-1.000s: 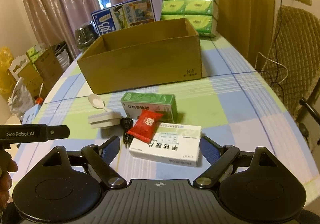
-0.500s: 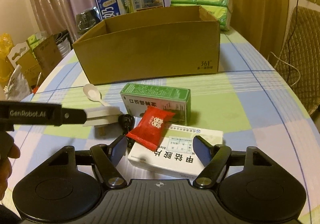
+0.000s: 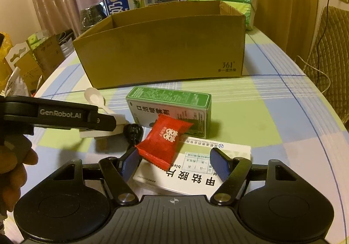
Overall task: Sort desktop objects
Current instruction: 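Grasp the white plug device with the left tool while the right tool grasps the red candy packet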
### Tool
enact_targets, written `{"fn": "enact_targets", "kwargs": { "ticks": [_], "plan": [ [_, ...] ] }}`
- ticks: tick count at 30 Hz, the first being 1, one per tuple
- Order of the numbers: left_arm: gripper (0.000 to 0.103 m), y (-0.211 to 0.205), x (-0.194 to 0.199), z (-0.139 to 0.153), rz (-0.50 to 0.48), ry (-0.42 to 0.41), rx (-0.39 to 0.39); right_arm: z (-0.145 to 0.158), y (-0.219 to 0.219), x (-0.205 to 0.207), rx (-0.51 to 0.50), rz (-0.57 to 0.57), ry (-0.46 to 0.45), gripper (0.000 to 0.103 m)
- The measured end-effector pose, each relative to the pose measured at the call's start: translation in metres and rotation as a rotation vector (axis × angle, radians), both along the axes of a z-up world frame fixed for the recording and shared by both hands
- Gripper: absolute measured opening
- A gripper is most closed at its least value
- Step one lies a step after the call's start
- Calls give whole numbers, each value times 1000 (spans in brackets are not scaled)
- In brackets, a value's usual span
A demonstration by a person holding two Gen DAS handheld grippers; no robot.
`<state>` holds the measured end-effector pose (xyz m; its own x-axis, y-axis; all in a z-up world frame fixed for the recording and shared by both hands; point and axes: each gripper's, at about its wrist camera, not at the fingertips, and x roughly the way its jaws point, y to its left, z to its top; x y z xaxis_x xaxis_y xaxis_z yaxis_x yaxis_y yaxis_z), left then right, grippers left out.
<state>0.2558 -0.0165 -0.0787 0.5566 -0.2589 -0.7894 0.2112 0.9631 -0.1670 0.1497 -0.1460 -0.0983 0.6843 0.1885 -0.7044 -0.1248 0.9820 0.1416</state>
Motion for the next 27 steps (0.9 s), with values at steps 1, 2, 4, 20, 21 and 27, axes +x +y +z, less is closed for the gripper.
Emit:
{"fn": "enact_targets", "kwargs": {
  "ticks": [1, 2, 4, 20, 21, 27],
  "plan": [
    [88, 0, 3, -3, -1, 8, -2, -1, 0, 1, 2, -2, 1, 70],
    [86, -1, 5, -5, -2, 12, -5, -1, 0, 2, 3, -4, 2, 70],
    [83, -2, 9, -10, -7, 25, -8, -2, 2, 5, 6, -8, 5, 70],
    [57, 25, -4, -12, -23, 11, 78, -9, 28, 23, -56, -1, -14, 69],
    [57, 27, -5, -12, -22, 9, 78, -9, 29, 23, -61, -1, -17, 68],
    [56, 28, -9, -15, -14, 2, 89, -11, 33, 27, -95, -3, -31, 53]
  ]
}}
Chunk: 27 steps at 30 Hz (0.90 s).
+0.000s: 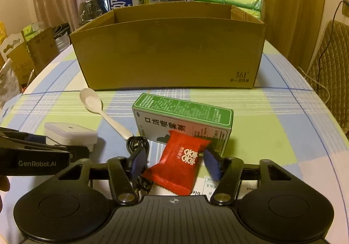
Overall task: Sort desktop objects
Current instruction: 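Grasp the white plug device with the left tool while the right tool grasps the red candy packet, then carry the plug device and red packet into the cardboard box and release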
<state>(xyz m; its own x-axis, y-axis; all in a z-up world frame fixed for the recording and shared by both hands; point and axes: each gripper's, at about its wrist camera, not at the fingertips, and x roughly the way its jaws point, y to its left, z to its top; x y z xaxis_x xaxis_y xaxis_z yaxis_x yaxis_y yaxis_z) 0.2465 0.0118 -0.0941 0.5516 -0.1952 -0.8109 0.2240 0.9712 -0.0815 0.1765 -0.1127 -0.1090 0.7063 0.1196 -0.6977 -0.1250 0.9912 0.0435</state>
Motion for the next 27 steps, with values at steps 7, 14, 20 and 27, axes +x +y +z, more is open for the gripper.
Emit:
{"fn": "enact_targets", "kwargs": {
  "ticks": [7, 14, 20, 27],
  "plan": [
    [65, -1, 1, -2, 0, -10, 2, -1, 1, -1, -47, 9, -12, 32],
    [72, 1, 5, -4, 6, -22, -5, 3, -6, -11, -35, 5, -14, 28],
    [72, 1, 11, -8, 4, -21, 3, 5, -12, -19, -28, -3, -7, 28],
    [61, -4, 17, -9, -23, -28, 31, 5, -14, -24, -22, -2, 2, 28]
  ]
}}
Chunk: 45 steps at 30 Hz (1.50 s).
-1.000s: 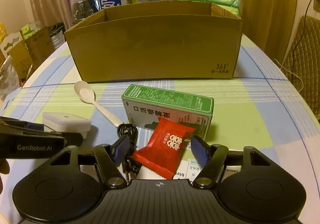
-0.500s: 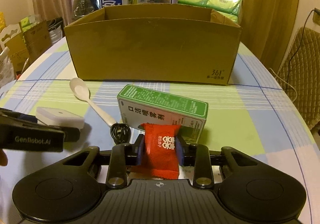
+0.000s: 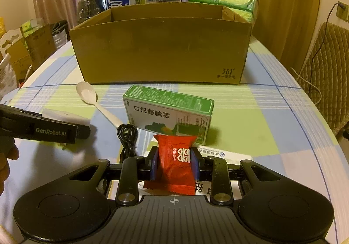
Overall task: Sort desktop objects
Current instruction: 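Carry the plug device and red packet into the cardboard box and release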
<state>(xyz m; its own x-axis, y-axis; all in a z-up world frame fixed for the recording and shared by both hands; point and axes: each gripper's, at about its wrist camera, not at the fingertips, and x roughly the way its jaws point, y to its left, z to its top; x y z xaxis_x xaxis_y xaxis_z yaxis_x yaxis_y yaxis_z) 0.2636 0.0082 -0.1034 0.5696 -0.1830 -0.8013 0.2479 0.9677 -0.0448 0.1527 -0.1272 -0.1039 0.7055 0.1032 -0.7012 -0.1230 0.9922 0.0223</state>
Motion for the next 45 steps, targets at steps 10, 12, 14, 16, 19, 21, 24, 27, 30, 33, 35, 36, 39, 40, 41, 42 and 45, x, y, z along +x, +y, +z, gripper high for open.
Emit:
{"fn": "enact_targets", "kwargs": {
  "ticks": [10, 12, 14, 16, 19, 21, 24, 27, 30, 33, 35, 36, 39, 40, 41, 42, 45],
  "plan": [
    [60, 0, -18, 19, -1, -11, -19, 12, -7, -12, 5, -12, -9, 27],
    [60, -1, -24, 26, 0, -15, -24, 16, -11, -15, 10, -22, -11, 27],
    [60, -3, -30, 31, -3, -20, -23, 20, -14, -19, 13, -26, -16, 27],
    [60, -5, -37, 35, -6, -21, -22, 25, -16, -22, 18, -29, -20, 27],
    [60, -8, -46, 42, -4, -20, -26, 32, -19, -27, 28, -28, -22, 27],
    [60, -11, -52, 45, -2, -19, -31, 37, -20, -30, 31, -25, -29, 27],
    [60, -14, -60, 51, 3, -18, -32, 46, -23, -33, 37, -21, -41, 27],
    [60, -17, -67, 57, 7, -19, -35, 54, -25, -36, 41, -22, -54, 27],
    [60, -20, -74, 63, 9, -23, -35, 60, -28, -40, 43, -24, -64, 27],
    [60, -23, -80, 70, 8, -29, -33, 65, -30, -44, 46, -27, -70, 27],
    [60, -24, -83, 74, 5, -34, -29, 66, -32, -47, 46, -27, -71, 27],
    [60, -25, -84, 75, 3, -36, -28, 67, -33, -49, 46, -27, -71, 27],
    [60, -27, -88, 80, 0, -43, -27, 68, -35, -52, 47, -27, -68, 27],
    [60, -27, -89, 81, -1, -45, -27, 68, -37, -53, 47, -27, -66, 27],
    [60, -28, -91, 82, -1, -46, -27, 68, -38, -54, 48, -27, -62, 27],
    [60, -28, -91, 83, -2, -47, -27, 68, -40, -54, 51, -27, -58, 27],
    [60, -30, -91, 86, -5, -47, -28, 69, -45, -52, 57, -26, -44, 27]
  ]
}}
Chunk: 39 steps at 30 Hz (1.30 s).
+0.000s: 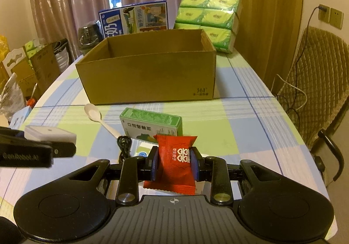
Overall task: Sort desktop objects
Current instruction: 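Carry the plug device and red packet into the cardboard box and release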
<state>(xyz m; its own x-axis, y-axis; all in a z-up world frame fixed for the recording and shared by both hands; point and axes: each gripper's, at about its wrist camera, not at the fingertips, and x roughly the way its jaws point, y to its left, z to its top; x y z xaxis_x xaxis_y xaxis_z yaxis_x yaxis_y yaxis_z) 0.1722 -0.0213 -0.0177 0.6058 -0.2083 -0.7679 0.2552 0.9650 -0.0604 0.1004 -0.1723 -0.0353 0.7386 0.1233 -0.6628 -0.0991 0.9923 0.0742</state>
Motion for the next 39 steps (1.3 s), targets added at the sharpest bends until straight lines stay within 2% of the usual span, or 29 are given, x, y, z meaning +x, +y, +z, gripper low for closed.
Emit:
{"fn": "enact_targets", "kwargs": {
  "ticks": [3, 9, 16, 22, 26, 29, 39],
  "plan": [
    [60, 1, 4, 6, -3, -4, -8, 8, -7, 9, 5, 2, -4, 27],
    [60, 4, 30, 28, -4, -27, -21, 49, -19, 53, 1, 29, -64, 27],
    [60, 5, 89, 72, 0, -80, -53, 97, -19, 125, 36, 78, -95, 27],
    [60, -4, 148, 100, -4, -121, -18, 118, -13, 192, 50, 107, -81, 27],
    [60, -12, 187, 109, -16, -135, -12, 117, -11, 230, 77, 107, -45, 27],
    [60, -16, 210, 108, -15, -132, -8, 110, -7, 250, 59, 107, -33, 27],
    [60, -14, 253, 67, -9, -77, -39, 70, 3, 293, 80, 94, 48, 27]
  ]
}}
